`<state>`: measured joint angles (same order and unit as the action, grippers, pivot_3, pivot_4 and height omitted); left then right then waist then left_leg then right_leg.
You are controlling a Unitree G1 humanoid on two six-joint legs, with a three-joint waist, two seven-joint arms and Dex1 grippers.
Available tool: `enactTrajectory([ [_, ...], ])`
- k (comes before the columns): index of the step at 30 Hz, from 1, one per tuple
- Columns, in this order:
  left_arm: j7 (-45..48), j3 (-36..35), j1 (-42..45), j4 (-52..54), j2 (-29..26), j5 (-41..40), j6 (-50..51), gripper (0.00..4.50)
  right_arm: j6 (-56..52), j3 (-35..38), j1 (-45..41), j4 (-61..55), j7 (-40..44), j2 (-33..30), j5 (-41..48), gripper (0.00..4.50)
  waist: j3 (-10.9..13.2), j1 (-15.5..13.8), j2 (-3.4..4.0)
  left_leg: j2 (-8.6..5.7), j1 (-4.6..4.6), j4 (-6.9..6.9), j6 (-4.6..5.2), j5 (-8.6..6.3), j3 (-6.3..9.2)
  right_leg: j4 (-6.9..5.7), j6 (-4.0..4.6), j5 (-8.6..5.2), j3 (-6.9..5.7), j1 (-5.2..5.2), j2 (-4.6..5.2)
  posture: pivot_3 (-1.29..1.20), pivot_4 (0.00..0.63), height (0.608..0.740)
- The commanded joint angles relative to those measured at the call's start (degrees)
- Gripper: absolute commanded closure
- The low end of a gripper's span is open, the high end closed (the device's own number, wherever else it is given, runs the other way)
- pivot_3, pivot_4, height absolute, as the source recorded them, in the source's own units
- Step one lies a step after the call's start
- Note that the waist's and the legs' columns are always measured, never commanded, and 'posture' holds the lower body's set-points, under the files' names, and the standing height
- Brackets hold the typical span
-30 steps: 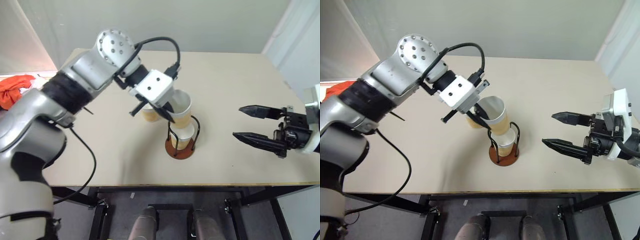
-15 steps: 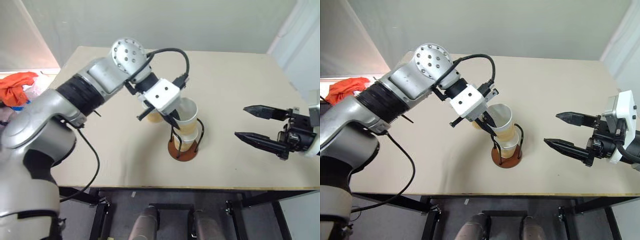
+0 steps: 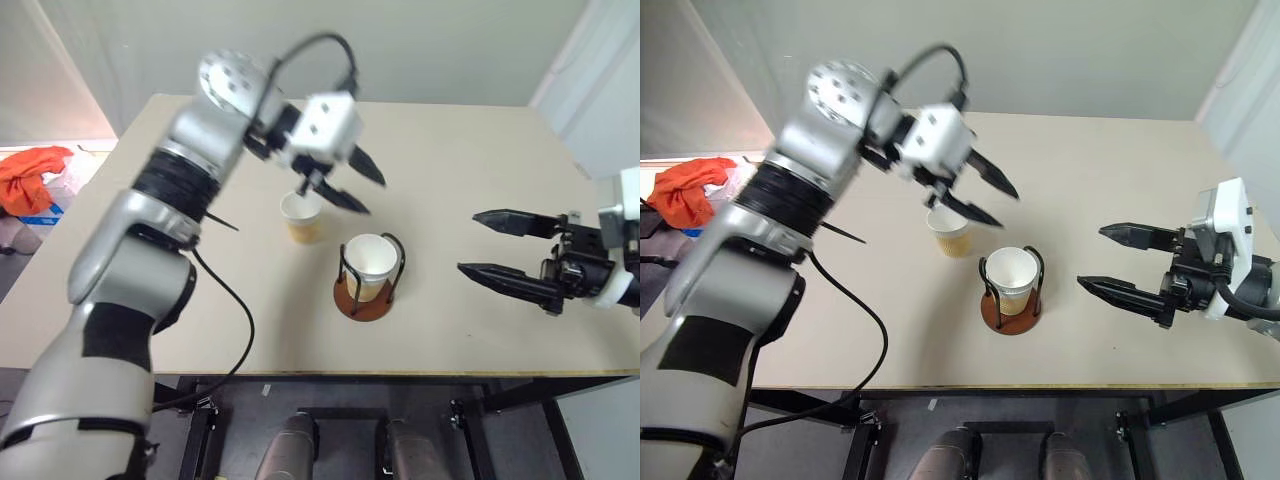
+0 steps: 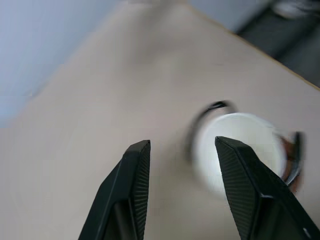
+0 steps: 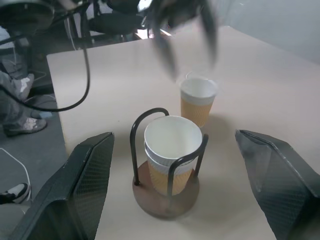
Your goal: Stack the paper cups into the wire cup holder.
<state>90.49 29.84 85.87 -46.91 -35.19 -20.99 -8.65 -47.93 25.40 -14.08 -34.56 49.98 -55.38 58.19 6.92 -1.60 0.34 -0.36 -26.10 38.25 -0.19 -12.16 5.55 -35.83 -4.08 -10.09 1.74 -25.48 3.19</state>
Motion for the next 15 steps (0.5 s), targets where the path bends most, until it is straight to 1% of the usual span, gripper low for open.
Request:
enactTrajectory([
  [1, 2.0, -5.1, 1.1, -9.5, -4.2, 1.0, 2.6, 2.25, 2.0, -3.9, -3.4, -0.6, -1.2, 1.1, -0.4, 0.41, 0.0, 0.4, 0.07, 0.01, 0.04, -0.07, 0.0, 0.0, -0.01, 0.01, 0.01, 0.0, 0.0, 0.0, -0.02, 0.0, 0.15, 0.74],
  [3, 0.8, -5.1, -0.3, -15.8, -4.9, 6.9, -0.8, 2.25, 2.2, -5.5, -4.7, -0.5, -1.9, 2.0, -0.2, 0.41, -0.1, 0.4, 0.15, 0.04, 0.11, -0.09, 0.0, 0.0, -0.01, -0.01, 0.01, -0.04, 0.02, 0.01, -0.04, 0.0, 0.15, 0.74],
  [6, -0.7, -6.0, -1.0, -21.0, -3.6, 11.7, -2.6, 2.25, 2.2, -6.4, -5.3, -0.6, -2.5, 2.2, -0.2, 0.41, 0.0, -0.2, 0.13, 0.0, 0.04, -0.04, 0.04, 0.07, 0.1, -0.03, -0.02, -0.07, 0.04, 0.03, -0.03, 0.0, 0.15, 0.74],
  [9, 0.7, -7.2, -1.8, -23.3, -2.3, 14.7, -4.0, 2.25, 2.0, -5.9, -4.8, -1.0, -2.8, 1.8, 0.3, 0.41, 0.0, -1.2, 0.1, -0.1, -0.23, 0.18, -0.02, 0.14, 0.3, 0.02, -0.01, -0.06, 0.03, -0.01, -0.01, 0.0, 0.15, 0.74],
  [12, 1.8, -8.4, -2.6, -24.1, -1.3, 16.8, -4.9, 2.25, 1.8, -5.2, -3.9, -1.5, -3.1, 1.5, 0.5, 0.41, 0.0, -1.4, 0.08, -0.18, -0.39, 0.37, -0.04, 0.12, 0.24, 0.04, 0.18, -0.1, 0.02, -0.04, 0.04, 0.0, 0.15, 0.74],
  [15, 0.9, -8.7, -3.7, -24.6, -0.2, 19.8, -6.7, 2.25, 1.6, -4.7, -3.5, -2.3, -4.2, 1.6, 1.0, 0.41, -0.1, -1.3, 0.07, -0.25, -0.35, 0.37, -0.06, 0.1, 0.05, 0.04, 0.11, -0.08, 0.05, -0.04, 0.11, 0.0, 0.15, 0.74],
])
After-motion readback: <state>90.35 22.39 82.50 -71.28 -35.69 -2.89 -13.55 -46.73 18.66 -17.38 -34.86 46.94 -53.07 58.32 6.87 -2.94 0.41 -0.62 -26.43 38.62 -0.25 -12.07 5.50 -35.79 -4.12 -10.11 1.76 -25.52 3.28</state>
